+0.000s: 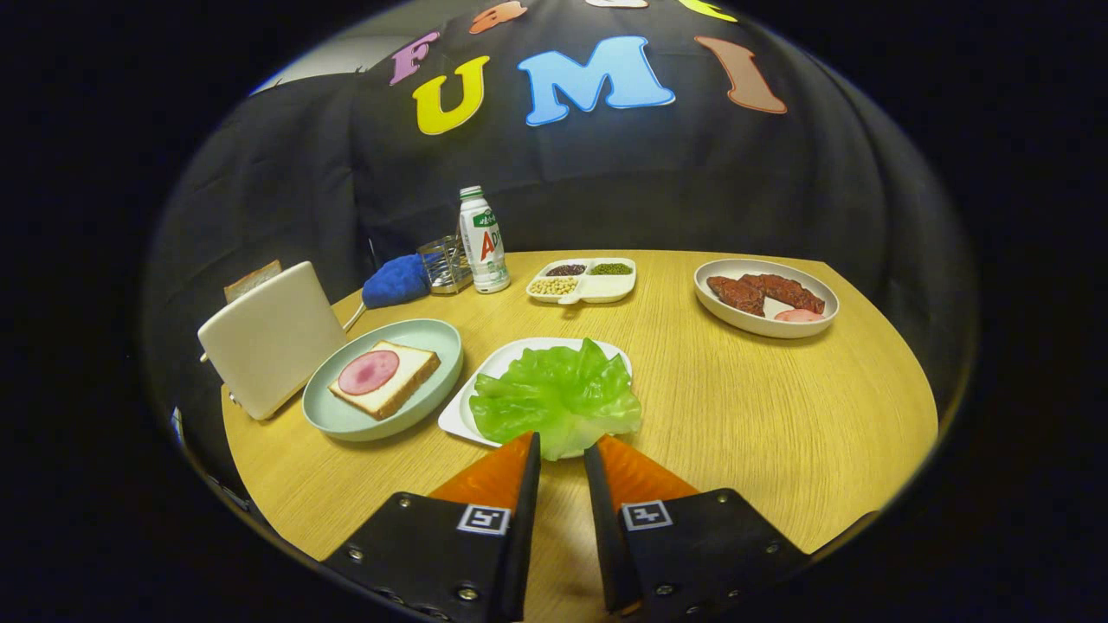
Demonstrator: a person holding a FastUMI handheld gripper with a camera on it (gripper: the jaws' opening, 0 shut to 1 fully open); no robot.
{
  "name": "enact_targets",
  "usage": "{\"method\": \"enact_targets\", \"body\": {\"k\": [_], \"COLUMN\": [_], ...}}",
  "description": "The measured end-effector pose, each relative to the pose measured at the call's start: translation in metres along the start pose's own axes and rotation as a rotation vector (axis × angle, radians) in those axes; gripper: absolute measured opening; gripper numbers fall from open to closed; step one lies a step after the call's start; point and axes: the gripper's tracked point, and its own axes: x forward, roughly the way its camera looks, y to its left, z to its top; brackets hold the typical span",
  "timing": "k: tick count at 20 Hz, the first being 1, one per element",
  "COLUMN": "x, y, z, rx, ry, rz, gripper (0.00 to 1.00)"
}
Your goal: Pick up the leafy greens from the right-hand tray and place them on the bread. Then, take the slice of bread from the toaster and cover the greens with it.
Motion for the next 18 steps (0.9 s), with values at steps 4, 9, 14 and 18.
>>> {"method": "enact_targets", "body": {"k": [4, 9, 14, 18], "x": [0.013, 0.014, -0.007, -0.022], "y": [0.002, -0.014, -0.001, 0.017], "z": [0.004, 0.019, 0.047, 0.067], "rx": [0.016, 0.008, -0.036, -0.058], "ry": [-0.007, -0.098, -0.198, -0.248], "rz": [0.013, -0.042, -0.021, 0.009], "gripper": [0.38, 0.00, 0.00, 0.00]}}
